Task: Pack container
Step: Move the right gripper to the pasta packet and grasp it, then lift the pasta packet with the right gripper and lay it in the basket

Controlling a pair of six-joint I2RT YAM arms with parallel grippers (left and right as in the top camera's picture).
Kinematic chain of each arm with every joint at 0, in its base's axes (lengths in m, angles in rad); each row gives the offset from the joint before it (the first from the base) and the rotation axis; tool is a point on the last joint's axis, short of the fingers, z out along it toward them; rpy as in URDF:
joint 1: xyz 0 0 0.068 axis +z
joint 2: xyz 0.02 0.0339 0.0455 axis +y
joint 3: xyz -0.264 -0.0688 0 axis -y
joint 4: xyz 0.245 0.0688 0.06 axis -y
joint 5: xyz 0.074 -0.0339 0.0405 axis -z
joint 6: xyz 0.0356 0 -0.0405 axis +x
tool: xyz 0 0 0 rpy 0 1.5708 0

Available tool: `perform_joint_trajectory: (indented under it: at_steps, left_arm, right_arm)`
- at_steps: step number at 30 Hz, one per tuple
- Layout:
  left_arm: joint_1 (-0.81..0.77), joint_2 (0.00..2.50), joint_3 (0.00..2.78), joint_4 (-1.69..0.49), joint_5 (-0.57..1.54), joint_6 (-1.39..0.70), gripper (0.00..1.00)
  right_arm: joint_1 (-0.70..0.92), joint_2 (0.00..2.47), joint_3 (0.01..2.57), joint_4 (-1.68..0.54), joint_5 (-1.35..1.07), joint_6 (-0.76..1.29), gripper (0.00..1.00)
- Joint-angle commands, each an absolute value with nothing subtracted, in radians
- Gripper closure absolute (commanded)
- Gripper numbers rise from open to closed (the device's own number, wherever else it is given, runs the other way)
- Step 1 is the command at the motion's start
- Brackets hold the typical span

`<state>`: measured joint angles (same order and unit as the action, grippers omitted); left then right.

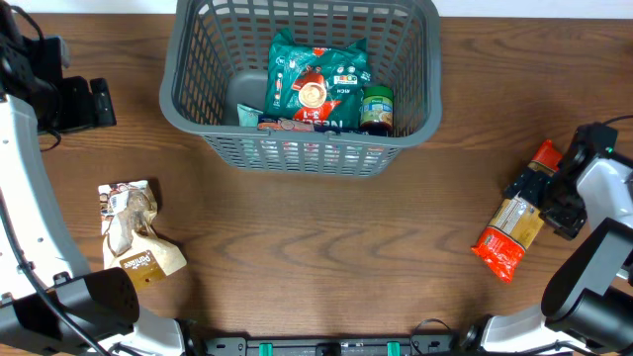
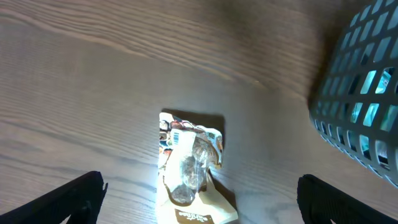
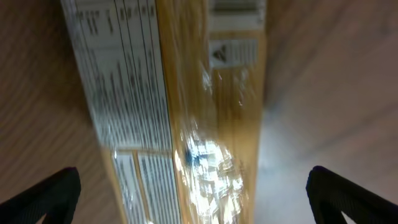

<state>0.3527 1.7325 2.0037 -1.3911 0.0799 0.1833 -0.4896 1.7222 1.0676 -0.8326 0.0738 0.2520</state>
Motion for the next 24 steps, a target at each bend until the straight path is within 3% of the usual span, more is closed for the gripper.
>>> perform_joint_trajectory:
  at_steps: [1, 13, 15, 21, 24]
  left_arm:
    - [0.354, 1.732, 2.002, -1.398, 0.091, 0.182, 0.01]
    - [0.354, 1.732, 2.002, -1.398, 0.091, 0.182, 0.02]
    - [0.354, 1.732, 2.002, -1.398, 0.091, 0.182, 0.01]
    - [0.354, 1.732, 2.002, -1.398, 0.091, 0.182, 0.02]
    - [0.354, 1.732, 2.002, -1.398, 0.091, 0.182, 0.01]
  right_arm:
    - [-0.498, 1.702, 1.011, -0.764, 0.071, 0.227, 0.01]
    - [-0.498, 1.702, 0.834, -0.501, 0.070, 0.231, 0.01]
    - [-0.498, 1.702, 0.817, -0.481, 0.066, 0.231, 0.05]
    - [-0.498, 1.702, 0.808, -0.455, -0.008, 0.231, 0.44]
    - [-0.496, 1.702, 0.810, -0.452, -0.039, 0.233, 0.78]
